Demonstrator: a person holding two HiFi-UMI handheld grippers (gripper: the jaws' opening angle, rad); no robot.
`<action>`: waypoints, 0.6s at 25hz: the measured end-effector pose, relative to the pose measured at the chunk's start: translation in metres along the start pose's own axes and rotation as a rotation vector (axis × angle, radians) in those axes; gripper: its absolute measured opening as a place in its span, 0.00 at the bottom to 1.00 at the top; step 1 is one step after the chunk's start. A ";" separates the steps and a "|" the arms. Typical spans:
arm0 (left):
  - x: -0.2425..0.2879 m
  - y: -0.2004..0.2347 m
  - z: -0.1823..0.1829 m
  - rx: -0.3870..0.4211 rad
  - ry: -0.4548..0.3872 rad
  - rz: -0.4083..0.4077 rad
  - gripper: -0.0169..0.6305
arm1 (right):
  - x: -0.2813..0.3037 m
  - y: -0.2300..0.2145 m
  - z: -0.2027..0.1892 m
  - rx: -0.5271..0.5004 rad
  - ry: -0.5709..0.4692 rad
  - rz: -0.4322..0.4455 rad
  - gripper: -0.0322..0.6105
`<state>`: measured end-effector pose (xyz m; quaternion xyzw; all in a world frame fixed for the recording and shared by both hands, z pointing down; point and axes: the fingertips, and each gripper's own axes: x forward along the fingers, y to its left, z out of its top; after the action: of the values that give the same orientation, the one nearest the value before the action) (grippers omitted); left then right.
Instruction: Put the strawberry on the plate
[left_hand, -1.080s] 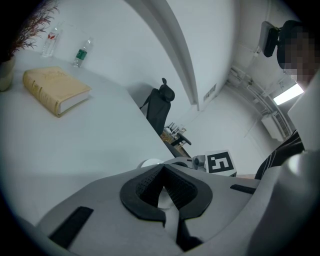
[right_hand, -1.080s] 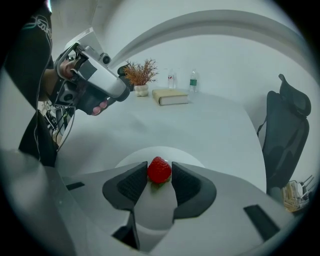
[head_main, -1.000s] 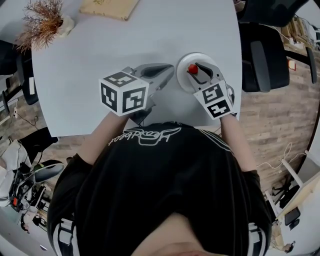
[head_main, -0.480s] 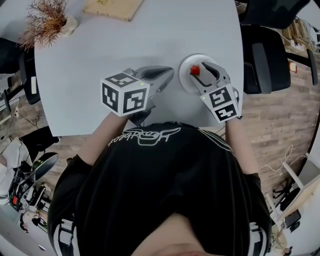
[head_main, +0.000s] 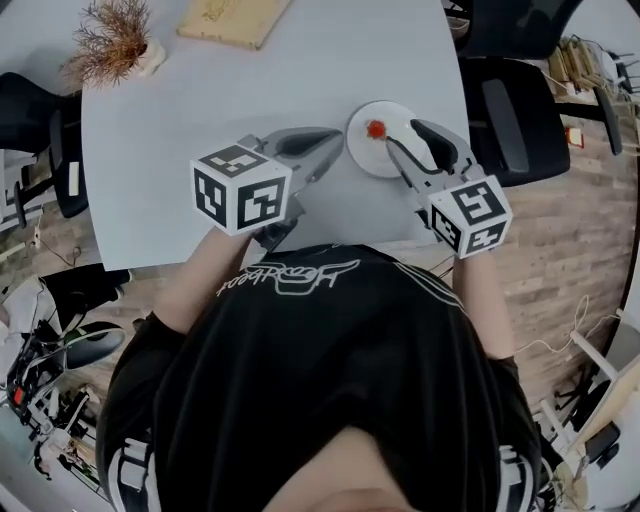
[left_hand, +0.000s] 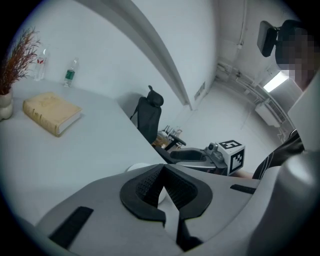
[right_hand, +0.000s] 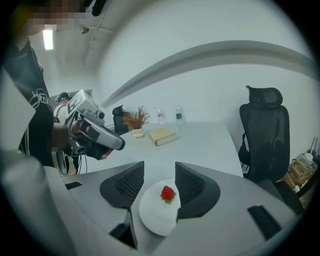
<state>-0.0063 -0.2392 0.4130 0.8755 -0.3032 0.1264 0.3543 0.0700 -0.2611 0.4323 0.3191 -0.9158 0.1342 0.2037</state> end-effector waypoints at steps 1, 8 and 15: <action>-0.003 -0.009 0.001 0.004 -0.012 -0.006 0.04 | -0.011 0.004 0.005 0.005 -0.025 -0.001 0.34; -0.025 -0.083 0.000 0.049 -0.105 -0.053 0.04 | -0.088 0.045 0.036 -0.035 -0.170 -0.031 0.20; -0.040 -0.163 -0.021 0.125 -0.138 -0.104 0.04 | -0.169 0.096 0.042 -0.036 -0.281 -0.009 0.08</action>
<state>0.0635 -0.1148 0.3216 0.9172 -0.2723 0.0659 0.2833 0.1173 -0.1139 0.3070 0.3354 -0.9360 0.0709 0.0796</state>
